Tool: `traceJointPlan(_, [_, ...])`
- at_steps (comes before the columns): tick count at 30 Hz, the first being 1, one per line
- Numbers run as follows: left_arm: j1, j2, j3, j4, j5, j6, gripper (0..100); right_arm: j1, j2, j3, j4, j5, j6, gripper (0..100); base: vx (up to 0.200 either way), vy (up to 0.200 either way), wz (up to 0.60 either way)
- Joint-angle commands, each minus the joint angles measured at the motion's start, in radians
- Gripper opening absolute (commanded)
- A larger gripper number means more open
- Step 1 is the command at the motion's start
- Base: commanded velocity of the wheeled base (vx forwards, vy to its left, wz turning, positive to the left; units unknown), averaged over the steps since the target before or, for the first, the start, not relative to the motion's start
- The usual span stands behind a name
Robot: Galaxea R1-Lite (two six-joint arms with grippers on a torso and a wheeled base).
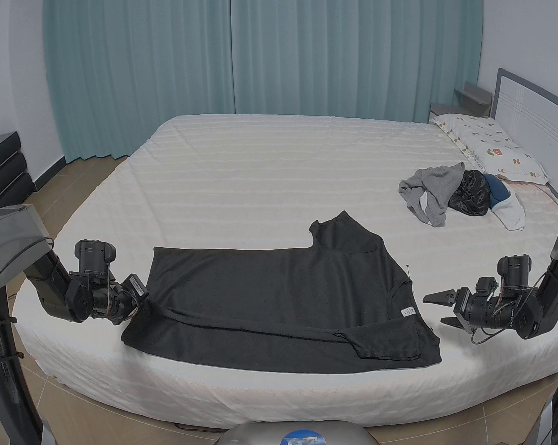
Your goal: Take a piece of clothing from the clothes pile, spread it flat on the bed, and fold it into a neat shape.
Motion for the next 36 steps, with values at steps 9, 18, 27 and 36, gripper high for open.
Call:
traceJointPlan(9, [0.017,-0.083,0.023,0.007,0.028,-0.058,0,0.075,0.008,-0.015,-0.052,-0.067,0.0,100,0.0,0.0,0.0])
traceJointPlan(18, [0.01,-0.074,0.031,0.004,0.027,-0.058,0,0.13,0.096,-0.081,-0.05,-0.068,-0.013,100,0.0,0.0,0.0])
traceJointPlan(27, [0.01,-0.072,0.028,0.005,0.027,-0.06,0,0.146,0.176,-0.158,-0.044,-0.063,-0.014,100,0.0,0.0,0.0])
traceJointPlan(36, [0.01,-0.072,0.028,0.005,0.027,-0.06,0,0.138,0.199,-0.139,-0.052,-0.062,-0.092,0,0.0,0.0,0.0])
